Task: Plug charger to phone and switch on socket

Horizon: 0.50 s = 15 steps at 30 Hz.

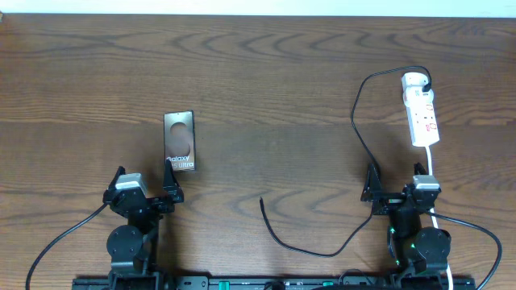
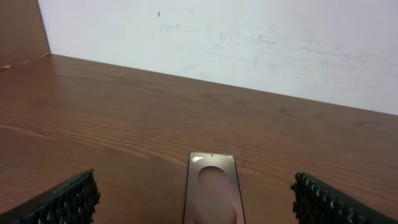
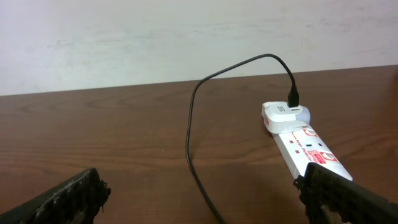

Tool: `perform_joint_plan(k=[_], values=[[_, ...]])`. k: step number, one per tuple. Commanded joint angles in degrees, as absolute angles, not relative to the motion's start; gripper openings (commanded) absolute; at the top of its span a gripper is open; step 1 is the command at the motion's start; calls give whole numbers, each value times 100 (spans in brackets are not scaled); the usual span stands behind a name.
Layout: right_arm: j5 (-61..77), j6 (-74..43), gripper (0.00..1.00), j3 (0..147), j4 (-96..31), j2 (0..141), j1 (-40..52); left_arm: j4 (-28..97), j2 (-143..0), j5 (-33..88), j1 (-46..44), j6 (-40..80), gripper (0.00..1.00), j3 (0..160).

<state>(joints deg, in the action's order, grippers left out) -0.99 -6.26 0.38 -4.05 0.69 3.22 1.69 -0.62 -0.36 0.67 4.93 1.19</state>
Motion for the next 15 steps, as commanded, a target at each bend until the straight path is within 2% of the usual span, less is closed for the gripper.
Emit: perform_joint_plan(k=[1, 10, 15], values=[[-47, -548, 99, 32, -432, 34, 270, 388, -23, -198, 95, 543, 98, 25], [-47, -548, 99, 32, -432, 34, 270, 314, -78, -224, 95, 626, 98, 340], [-47, -548, 99, 32, -432, 34, 270, 349, -904, -423, 95, 633, 97, 1354]])
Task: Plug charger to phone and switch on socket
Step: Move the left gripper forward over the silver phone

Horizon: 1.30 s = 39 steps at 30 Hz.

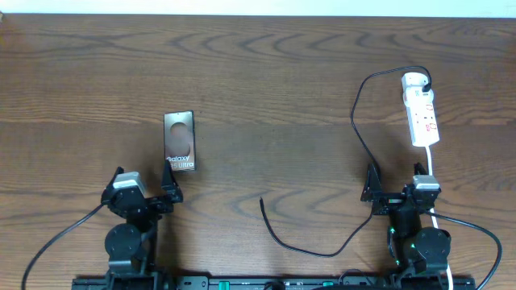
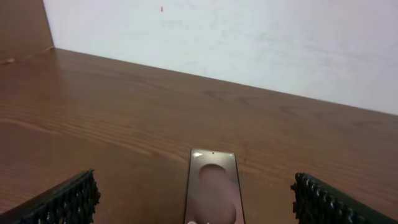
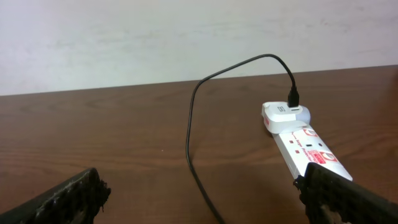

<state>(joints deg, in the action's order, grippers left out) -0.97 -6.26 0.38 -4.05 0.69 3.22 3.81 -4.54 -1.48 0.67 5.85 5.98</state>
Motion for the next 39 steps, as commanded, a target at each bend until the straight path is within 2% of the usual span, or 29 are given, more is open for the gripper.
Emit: perform_joint_plan(k=[1, 7, 13, 16, 24, 31, 32, 33, 34, 35, 36, 37, 38, 39], values=[[-47, -548, 99, 32, -432, 34, 270, 427, -1203, -506, 97, 635, 98, 1645], [-47, -548, 99, 32, -432, 34, 270, 1798, -4191, -539, 95, 624, 98, 4493], [-47, -548, 99, 32, -432, 34, 270, 4460, -7452, -134, 95, 71, 98, 7985], [-47, -548, 99, 32, -432, 34, 270, 5524, -8696, -43, 95, -32, 98, 9166], [-47, -548, 99, 32, -432, 34, 270, 5684, -10313, -43, 95, -19, 98, 9509], [-47, -548, 99, 32, -432, 34, 270, 5695, -10851, -40, 95, -16, 98, 9509], [-47, -548, 99, 32, -432, 34, 270, 5695, -10855, -40, 95, -16, 89, 9509], [-47, -548, 99, 32, -432, 34, 270, 5695, -10855, -40, 95, 27, 65, 9509], [-47, -548, 99, 32, -432, 34, 270, 5695, -10855, -38, 95, 117, 59, 9509], [-47, -548, 99, 32, -432, 34, 270, 5693, -10855, -38, 95, 274, 58, 9509], [-47, -548, 99, 32, -432, 34, 270, 5693, -10855, -38, 95, 351, 60, 9500], [-47, -548, 99, 32, -432, 34, 270, 5693, -10855, -38, 95, 397, 79, 9491], [-47, -548, 99, 32, -432, 34, 270, 5695, -10855, -36, 95, 395, 93, 9476], [-47, -548, 99, 32, -432, 34, 270, 5693, -10855, -34, 95, 395, 100, 9456]])
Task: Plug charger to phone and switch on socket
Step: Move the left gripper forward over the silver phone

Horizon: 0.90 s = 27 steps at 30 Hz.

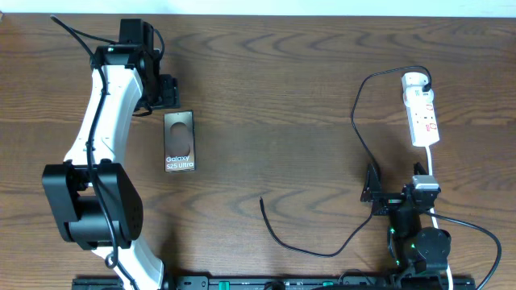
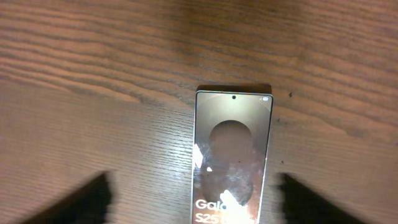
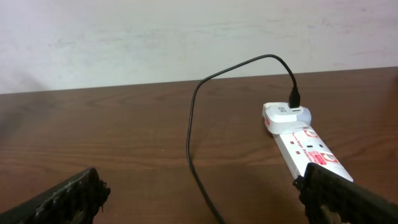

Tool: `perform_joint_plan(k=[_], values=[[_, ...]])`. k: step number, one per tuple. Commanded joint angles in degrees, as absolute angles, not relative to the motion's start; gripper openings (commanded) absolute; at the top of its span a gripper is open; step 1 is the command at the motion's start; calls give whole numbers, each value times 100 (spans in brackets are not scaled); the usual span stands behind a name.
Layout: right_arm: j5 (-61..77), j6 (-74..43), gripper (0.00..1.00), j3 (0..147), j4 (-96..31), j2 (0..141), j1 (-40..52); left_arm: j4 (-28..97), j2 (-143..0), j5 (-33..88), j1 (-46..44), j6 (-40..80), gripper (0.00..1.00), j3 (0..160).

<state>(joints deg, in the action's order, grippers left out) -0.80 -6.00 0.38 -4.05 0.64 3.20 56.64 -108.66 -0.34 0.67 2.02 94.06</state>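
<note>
The phone (image 1: pixel 179 141) lies face up on the wooden table (image 1: pixel 282 72), its screen reading "Galaxy S25 Ultra". My left gripper (image 1: pixel 164 93) hangs open above the phone's far end; in the left wrist view the phone (image 2: pixel 231 149) lies between the blurred fingers (image 2: pixel 84 199). A black charger cable (image 1: pixel 355 129) runs from the white adapter (image 1: pixel 414 80) in the power strip (image 1: pixel 423 117) to a loose end (image 1: pixel 262 201) near the table's middle front. My right gripper (image 1: pixel 395 196) stands open at the front right, with the cable (image 3: pixel 189 137) and strip (image 3: pixel 311 152) ahead of it.
The strip's white lead (image 1: pixel 433 165) runs toward the right arm's base. A pale wall (image 3: pixel 186 31) bounds the table's far edge. Bare wood lies between the phone and the cable.
My left arm has gone from its parked place at the front left to a reach over the phone's far end, camera looking straight down. The right arm, phone and cable have not moved.
Both arms were parked at the front edge with grippers open, the phone ahead of the left one. The left wrist view shifted slightly at the second moment. Now the left arm is stretched out above the phone, still open.
</note>
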Motion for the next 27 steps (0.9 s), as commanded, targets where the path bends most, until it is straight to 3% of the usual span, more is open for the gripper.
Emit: perform_joint_plan(k=[1, 10, 27], values=[[-47, -548, 99, 32, -432, 34, 270, 5693, -10855, -36, 95, 397, 98, 9426], [-47, -548, 99, 32, -432, 34, 270, 5520, -10866, 679, 95, 395, 98, 8860], [-49, -548, 99, 32, -432, 34, 270, 4449, -10868, 694, 93, 395, 98, 7400]])
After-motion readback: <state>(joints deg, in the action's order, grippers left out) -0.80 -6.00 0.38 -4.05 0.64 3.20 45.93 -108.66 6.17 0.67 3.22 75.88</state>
